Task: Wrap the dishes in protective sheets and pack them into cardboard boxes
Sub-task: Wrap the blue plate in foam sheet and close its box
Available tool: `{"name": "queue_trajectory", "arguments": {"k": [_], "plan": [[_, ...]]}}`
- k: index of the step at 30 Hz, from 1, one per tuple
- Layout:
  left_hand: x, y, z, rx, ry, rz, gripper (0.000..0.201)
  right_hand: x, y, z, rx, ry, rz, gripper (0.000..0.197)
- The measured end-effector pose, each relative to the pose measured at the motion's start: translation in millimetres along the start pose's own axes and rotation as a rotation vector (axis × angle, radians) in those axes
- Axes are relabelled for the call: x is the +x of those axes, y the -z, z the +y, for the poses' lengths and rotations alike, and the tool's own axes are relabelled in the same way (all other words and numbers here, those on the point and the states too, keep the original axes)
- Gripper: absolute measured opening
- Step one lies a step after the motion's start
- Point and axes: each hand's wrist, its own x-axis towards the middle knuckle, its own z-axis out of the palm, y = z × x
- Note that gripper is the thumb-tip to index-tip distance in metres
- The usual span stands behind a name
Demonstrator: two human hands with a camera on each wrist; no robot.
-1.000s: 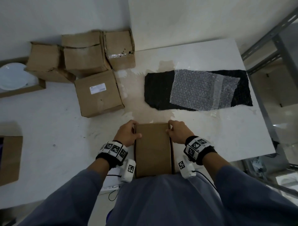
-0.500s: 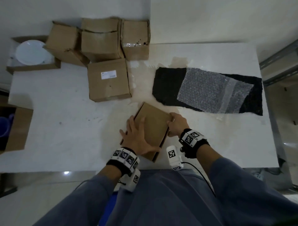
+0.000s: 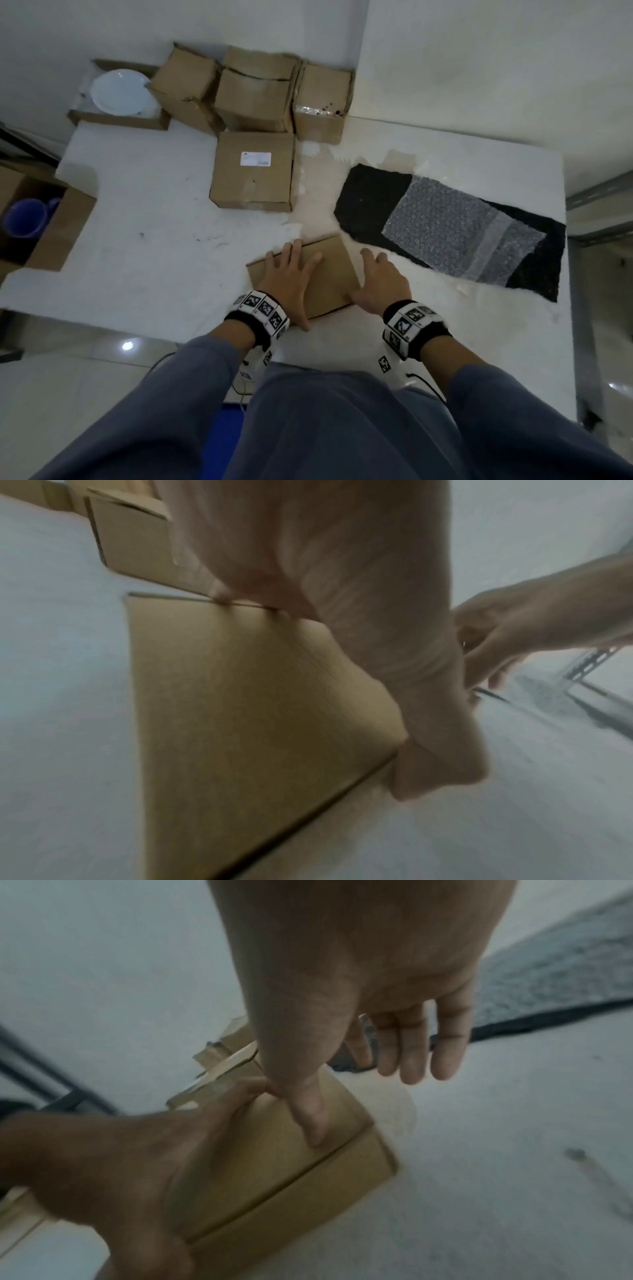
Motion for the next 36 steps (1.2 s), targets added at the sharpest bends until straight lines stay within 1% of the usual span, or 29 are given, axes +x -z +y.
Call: {"name": "queue_trajectory", "arguments": {"k": [2,4,6,8,10,12,14,15,17,19,21,22,24,25,27,29,31,32,34,35,36], "plan": [[2.7,0.8,-7.2,0.059,-0.117,0.013,0.148,-1.0,-0.6,-3.2,-0.076,0.252,0.021,0.117],[2.5,1.2,-10.9,0.107,-0.194,0.037,0.147,2.9,-10.9,-6.9,-0.279,0.422,-0.008,0.143],[-1.4,-0.2,-12.6,0.1,-0.227,0.059,0.142,7.4,-22.8,-12.7,-0.43,0.489,-0.034,0.158],[-6.8,-1.5,-15.9,0.028,-0.249,0.099,0.13,10.3,-31.2,-17.7,-0.461,0.503,-0.038,0.162],[-10.7,-3.4,-22.7,-0.083,-0.273,0.136,0.111,12.5,-33.7,-20.6,-0.45,0.498,-0.017,0.159],[-12.8,-6.1,-32.9,-0.191,-0.279,0.151,0.099,14.4,-32.4,-21.6,-0.443,0.473,-0.029,0.152],[-18.2,-7.7,-44.6,-0.3,-0.252,0.172,0.088,13.6,-31.3,-23.9,-0.419,0.46,-0.071,0.145],[-21.7,-8.6,-52.4,-0.367,-0.22,0.214,0.078,13.1,-31.0,-26.0,-0.402,0.46,-0.081,0.141],[-31.4,-9.0,-71.7,-0.562,-0.115,0.319,0.055,11.5,-29.0,-31.1,-0.333,0.448,-0.089,0.133],[-39.1,-9.5,-97.6,-0.814,0.021,0.408,0.03,11.1,-23.8,-37.9,-0.156,0.411,-0.116,0.126],[-47.4,-8.7,-126.1,-1.086,0.194,0.465,0.009,11.4,-16.7,-49.3,0.012,0.404,-0.111,0.119],[-51.9,-8.7,-141.1,-1.188,0.268,0.491,0.006,10.9,-11.6,-58.1,0.047,0.425,-0.087,0.116],[-60.1,-7.3,-169.6,-1.32,0.382,0.544,0.018,11.8,0.5,-80.2,0.063,0.482,-0.025,0.112],[-63.0,-4.4,-182.9,-1.367,0.422,0.56,0.021,14.5,8.1,-93.2,0.057,0.506,0.015,0.112],[-63.9,1.7,-205.9,-1.419,0.454,0.561,0.024,26.8,25.8,-120.0,0.012,0.535,0.1,0.11],[-59.3,10.6,-225.5,-1.464,0.456,0.556,0.025,47.5,47.4,-146.9,-0.029,0.511,0.141,0.109],[-50.0,20.9,-236.8,-1.517,0.435,0.556,0.021,71.9,68.3,-165.5,-0.022,0.464,0.132,0.107],[-44.3,27.5,-242.3,-1.54,0.414,0.543,0.018,85.4,77.1,-173.4,-0.001,0.443,0.126,0.105],[-30.1,39.6,-250.1,-1.569,0.372,0.471,0.008,110.0,91.4,-183.2,0.001,0.432,0.133,0.102],[-22.0,45.5,-254.5,-1.563,0.345,0.422,0.016,121.8,96.0,-186.7,-0.03,0.433,0.145,0.099],[-15.1,47.1,-252.9,-1.561,0.326,0.373,0.033,128.4,98.0,-184.5,-0.077,0.431,0.155,0.095]]}}
